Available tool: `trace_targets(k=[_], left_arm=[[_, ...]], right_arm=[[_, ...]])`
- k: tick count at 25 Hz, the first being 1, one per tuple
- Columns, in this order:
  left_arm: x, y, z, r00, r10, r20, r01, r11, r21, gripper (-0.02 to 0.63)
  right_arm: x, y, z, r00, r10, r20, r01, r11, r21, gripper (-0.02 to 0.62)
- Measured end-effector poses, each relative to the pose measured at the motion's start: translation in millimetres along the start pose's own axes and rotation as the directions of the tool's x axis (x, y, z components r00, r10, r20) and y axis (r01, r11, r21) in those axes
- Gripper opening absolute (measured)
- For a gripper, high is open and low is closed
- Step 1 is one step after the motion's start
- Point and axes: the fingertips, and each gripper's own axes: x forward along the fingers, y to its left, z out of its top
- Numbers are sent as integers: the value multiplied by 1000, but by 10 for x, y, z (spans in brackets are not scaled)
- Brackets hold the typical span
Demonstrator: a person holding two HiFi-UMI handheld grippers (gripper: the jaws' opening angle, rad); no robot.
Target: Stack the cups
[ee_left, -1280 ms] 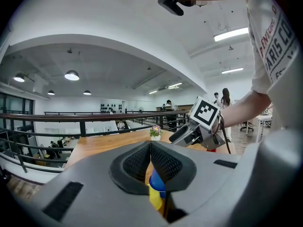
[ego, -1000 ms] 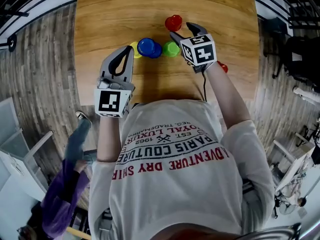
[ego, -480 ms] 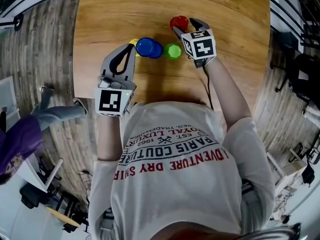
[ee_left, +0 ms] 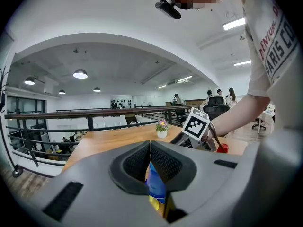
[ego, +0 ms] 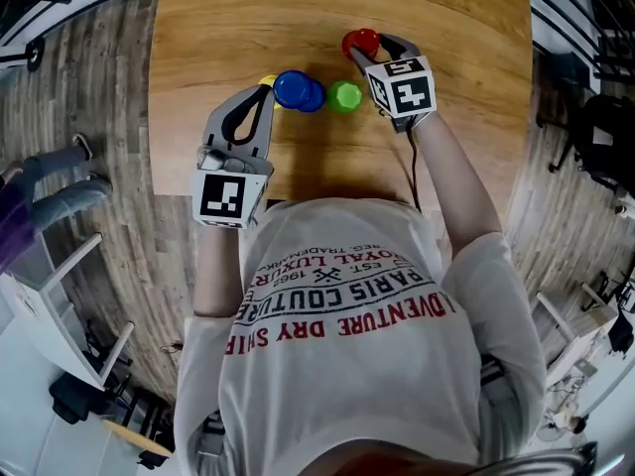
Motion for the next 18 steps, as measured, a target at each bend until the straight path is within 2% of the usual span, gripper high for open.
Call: trace_targets(k=[8,18], left_arm=[[-140,-29,119,997,-80,22,80,996,32,17],[-271,-36,242,985,-161,67,157,985,65,17]], right_arm=[[-471,169,186,995,-55,80,55,998,1,241],[-850,603,176,995,-58,78,56,998,26,242]])
